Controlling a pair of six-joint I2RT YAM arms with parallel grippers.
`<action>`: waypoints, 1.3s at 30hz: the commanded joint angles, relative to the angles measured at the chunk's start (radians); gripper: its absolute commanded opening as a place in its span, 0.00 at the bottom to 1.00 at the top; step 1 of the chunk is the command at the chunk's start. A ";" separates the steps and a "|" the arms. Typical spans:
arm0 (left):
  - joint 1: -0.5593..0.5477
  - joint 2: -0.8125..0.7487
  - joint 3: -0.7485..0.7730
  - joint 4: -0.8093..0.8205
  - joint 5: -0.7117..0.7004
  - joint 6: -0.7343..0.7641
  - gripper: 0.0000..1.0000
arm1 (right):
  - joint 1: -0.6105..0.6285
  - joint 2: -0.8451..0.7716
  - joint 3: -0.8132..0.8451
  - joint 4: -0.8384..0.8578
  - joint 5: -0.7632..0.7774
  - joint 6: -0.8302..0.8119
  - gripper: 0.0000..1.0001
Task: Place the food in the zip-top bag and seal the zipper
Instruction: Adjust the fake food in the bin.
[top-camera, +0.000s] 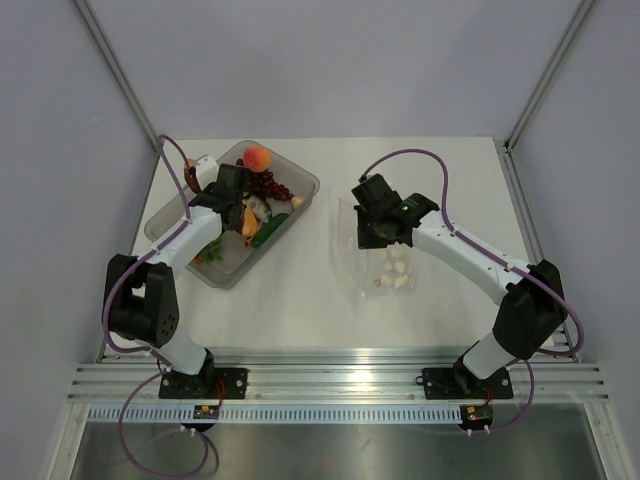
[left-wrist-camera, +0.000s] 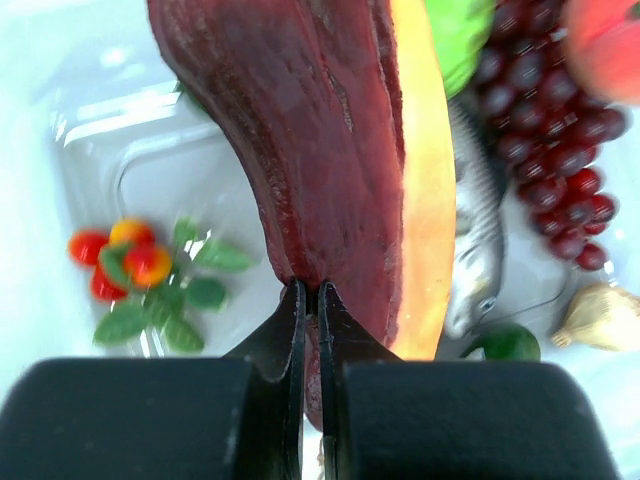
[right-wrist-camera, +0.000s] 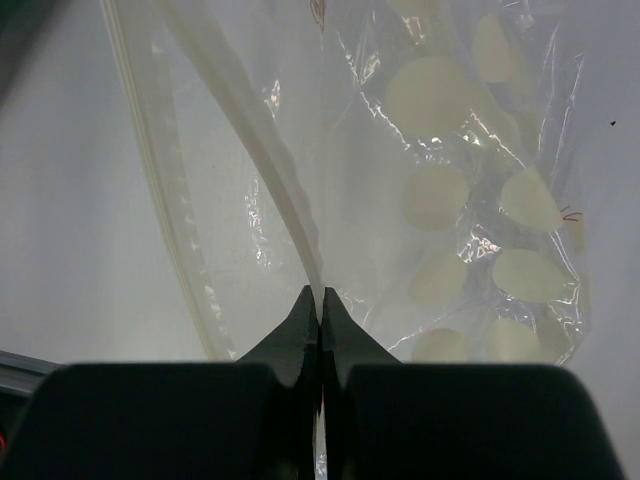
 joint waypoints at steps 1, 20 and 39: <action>0.031 0.065 0.079 0.150 0.008 0.124 0.00 | -0.001 -0.005 0.010 0.013 -0.025 -0.015 0.00; 0.157 0.188 0.227 0.095 0.236 0.143 0.83 | -0.001 -0.004 0.017 -0.010 -0.056 -0.050 0.00; 0.393 0.224 0.262 0.247 0.833 0.098 0.89 | -0.001 -0.021 0.000 0.011 -0.074 -0.041 0.00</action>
